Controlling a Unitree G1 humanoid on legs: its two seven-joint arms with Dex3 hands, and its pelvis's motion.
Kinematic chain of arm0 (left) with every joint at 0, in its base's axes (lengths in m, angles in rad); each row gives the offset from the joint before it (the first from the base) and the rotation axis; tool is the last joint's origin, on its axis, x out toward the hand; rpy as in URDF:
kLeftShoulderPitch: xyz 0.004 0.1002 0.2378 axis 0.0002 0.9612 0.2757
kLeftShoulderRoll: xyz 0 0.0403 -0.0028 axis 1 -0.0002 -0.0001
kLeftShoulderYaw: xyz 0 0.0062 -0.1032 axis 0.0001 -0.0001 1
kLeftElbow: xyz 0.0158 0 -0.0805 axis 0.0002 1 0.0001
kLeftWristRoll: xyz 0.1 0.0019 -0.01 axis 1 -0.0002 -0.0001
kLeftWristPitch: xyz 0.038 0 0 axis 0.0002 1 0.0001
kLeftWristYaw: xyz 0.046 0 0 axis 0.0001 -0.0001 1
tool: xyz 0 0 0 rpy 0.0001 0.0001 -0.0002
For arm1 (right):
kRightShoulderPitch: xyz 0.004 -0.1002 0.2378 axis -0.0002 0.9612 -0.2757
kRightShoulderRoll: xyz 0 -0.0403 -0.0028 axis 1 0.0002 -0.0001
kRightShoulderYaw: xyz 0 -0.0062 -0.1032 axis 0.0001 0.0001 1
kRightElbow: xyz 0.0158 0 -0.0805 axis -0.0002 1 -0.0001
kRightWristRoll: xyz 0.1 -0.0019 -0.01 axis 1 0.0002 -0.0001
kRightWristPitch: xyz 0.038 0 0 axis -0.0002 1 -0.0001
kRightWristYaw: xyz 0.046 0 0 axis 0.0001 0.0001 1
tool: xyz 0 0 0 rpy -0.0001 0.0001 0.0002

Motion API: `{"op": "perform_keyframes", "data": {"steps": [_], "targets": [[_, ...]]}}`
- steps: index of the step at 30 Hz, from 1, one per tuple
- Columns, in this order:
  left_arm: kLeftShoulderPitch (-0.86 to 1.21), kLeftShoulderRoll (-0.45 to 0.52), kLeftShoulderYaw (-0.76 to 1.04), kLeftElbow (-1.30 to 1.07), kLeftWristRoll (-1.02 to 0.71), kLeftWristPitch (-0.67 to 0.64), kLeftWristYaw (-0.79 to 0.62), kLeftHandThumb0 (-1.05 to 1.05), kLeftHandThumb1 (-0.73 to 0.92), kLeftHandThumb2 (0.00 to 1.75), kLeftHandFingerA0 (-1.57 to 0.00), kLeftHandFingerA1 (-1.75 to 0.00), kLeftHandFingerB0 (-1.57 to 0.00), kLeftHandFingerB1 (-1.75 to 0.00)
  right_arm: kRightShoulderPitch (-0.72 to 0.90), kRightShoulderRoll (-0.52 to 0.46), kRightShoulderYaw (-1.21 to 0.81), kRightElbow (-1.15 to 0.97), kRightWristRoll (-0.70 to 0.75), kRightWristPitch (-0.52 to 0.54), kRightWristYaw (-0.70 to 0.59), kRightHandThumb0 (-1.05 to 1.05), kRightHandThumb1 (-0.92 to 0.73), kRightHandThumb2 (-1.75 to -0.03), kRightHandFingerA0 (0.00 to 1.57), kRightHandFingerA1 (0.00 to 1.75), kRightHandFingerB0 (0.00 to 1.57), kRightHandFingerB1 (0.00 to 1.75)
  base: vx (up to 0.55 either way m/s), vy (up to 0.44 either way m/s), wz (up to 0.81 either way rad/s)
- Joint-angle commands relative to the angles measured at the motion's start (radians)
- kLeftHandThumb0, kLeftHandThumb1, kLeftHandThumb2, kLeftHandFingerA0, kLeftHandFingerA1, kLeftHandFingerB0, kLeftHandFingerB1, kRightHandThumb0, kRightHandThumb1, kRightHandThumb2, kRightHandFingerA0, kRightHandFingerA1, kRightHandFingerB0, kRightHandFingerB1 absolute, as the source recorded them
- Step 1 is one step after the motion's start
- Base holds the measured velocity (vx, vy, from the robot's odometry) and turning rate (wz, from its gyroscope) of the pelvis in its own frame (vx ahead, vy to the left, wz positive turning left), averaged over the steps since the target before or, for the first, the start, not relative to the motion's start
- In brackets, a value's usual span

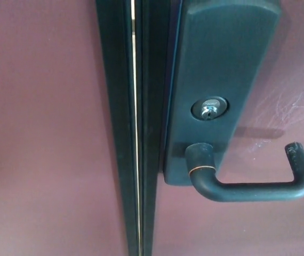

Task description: The robot walks towards the door handle and put its right hand on it and twist the handle

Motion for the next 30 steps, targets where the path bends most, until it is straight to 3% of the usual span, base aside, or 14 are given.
{"op": "perform_keyframes", "data": {"steps": [1,2,3,4,6,7,13,14,18,19,21,25,27,30], "targets": [[0.058,-0.038,-0.011,-0.007,0.002,-0.035,-0.014,-0.26,0.50,0.56,-0.76,-0.70,-0.61,-0.65,0.503,0.629,-0.605,0.018,0.096,-0.207,0.024,-0.69,-0.42,-0.76,0.05,0.40,0.00,0.31,0.00,0.000,0.00],[0.060,-0.038,-0.012,-0.007,0.003,-0.039,-0.014,-0.26,0.50,0.56,-0.77,-0.70,-0.61,-0.65,0.534,0.687,-0.570,0.023,0.080,-0.281,-0.019,-0.34,-0.34,-0.91,0.01,0.49,0.00,0.48,0.00,0.000,0.00],[0.065,-0.038,-0.012,-0.007,0.004,-0.041,-0.011,-0.26,0.50,0.56,-0.76,-0.70,-0.61,-0.65,0.567,0.741,-0.523,0.037,0.056,-0.343,-0.059,-0.60,-0.56,-0.57,0.21,0.32,0.17,0.27,0.00,0.000,0.00],[0.063,-0.038,-0.013,-0.009,0.005,-0.043,-0.010,-0.26,0.51,0.57,-0.77,-0.71,-0.60,-0.64,0.586,0.770,-0.480,0.058,0.032,-0.374,-0.092,-0.65,-0.47,-0.76,0.19,0.42,0.15,0.38,0.00,0.000,0.00],[0.059,-0.037,-0.017,-0.011,0.008,-0.043,-0.006,-0.26,0.51,0.57,-0.77,-0.70,-0.60,-0.64,0.623,0.818,-0.392,0.100,-0.021,-0.422,-0.159,-0.65,-0.47,-0.77,0.20,0.42,0.16,0.38,0.00,0.000,0.00],[0.056,-0.038,-0.012,-0.011,0.003,-0.041,-0.008,-0.26,0.51,0.57,-0.77,-0.71,-0.60,-0.64,0.645,0.833,-0.329,0.128,-0.066,-0.444,-0.207,-0.61,-0.58,-0.58,0.28,0.33,0.23,0.28,0.00,0.000,0.00],[0.056,-0.038,-0.012,-0.006,0.005,-0.035,-0.004,-0.26,0.51,0.57,-0.77,-0.71,-0.60,-0.65,0.733,0.861,-0.025,0.447,-0.301,-0.603,-0.455,-0.61,-0.61,-0.58,0.31,0.34,0.26,0.29,0.00,0.000,0.00],[0.063,-0.037,-0.011,-0.005,0.004,-0.038,-0.005,-0.26,0.51,0.57,-0.77,-0.71,-0.60,-0.65,0.732,0.849,0.017,0.536,-0.332,-0.618,-0.501,-0.66,-0.52,-0.81,0.25,0.45,0.21,0.41,0.00,0.000,0.00],[0.066,-0.037,-0.011,-0.005,0.003,-0.039,-0.005,-0.26,0.51,0.57,-0.77,-0.71,-0.60,-0.65,0.743,0.834,0.052,0.593,-0.334,-0.651,-0.546,-0.66,-0.52,-0.81,0.25,0.45,0.21,0.41,0.00,0.000,0.00],[0.068,-0.038,-0.014,-0.005,0.007,-0.037,-0.001,-0.25,0.51,0.57,-0.78,-0.70,-0.60,-0.64,0.636,0.777,0.204,0.861,-0.447,-0.641,-0.716,-0.66,-0.52,-0.82,0.27,0.46,0.20,0.41,0.00,0.000,0.00],[0.068,-0.038,-0.022,-0.004,0.015,-0.035,0.002,-0.25,0.51,0.57,-0.78,-0.70,-0.61,-0.64,0.526,0.756,0.301,1.112,-0.500,-0.620,-0.855,-0.65,-0.53,-0.82,0.27,0.46,0.20,0.41,0.00,0.000,0.00],[0.067,-0.037,-0.022,-0.003,0.015,-0.035,0.002,-0.25,0.51,0.57,-0.78,-0.70,-0.61,-0.64,0.509,0.740,0.327,1.170,-0.490,-0.636,-0.889,-0.65,-0.53,-0.82,0.27,0.46,0.20,0.41,0.00,0.000,0.00],[0.060,-0.042,-0.013,-0.003,0.005,-0.034,0.001,-0.25,0.51,0.57,-0.78,-0.71,-0.59,-0.63,0.359,0.779,0.352,1.488,-0.482,-0.602,-1.077,-0.65,-0.53,-0.82,0.27,0.47,0.19,0.41,0.00,0.000,0.00],[0.057,-0.041,-0.010,-0.003,0.002,-0.033,0.002,-0.25,0.51,0.57,-0.78,-0.71,-0.59,-0.63,0.328,0.790,0.363,1.565,-0.470,-0.608,-1.136,-0.65,-0.53,-0.82,0.27,0.47,0.19,0.41,0.00,0.000,0.00]]}}
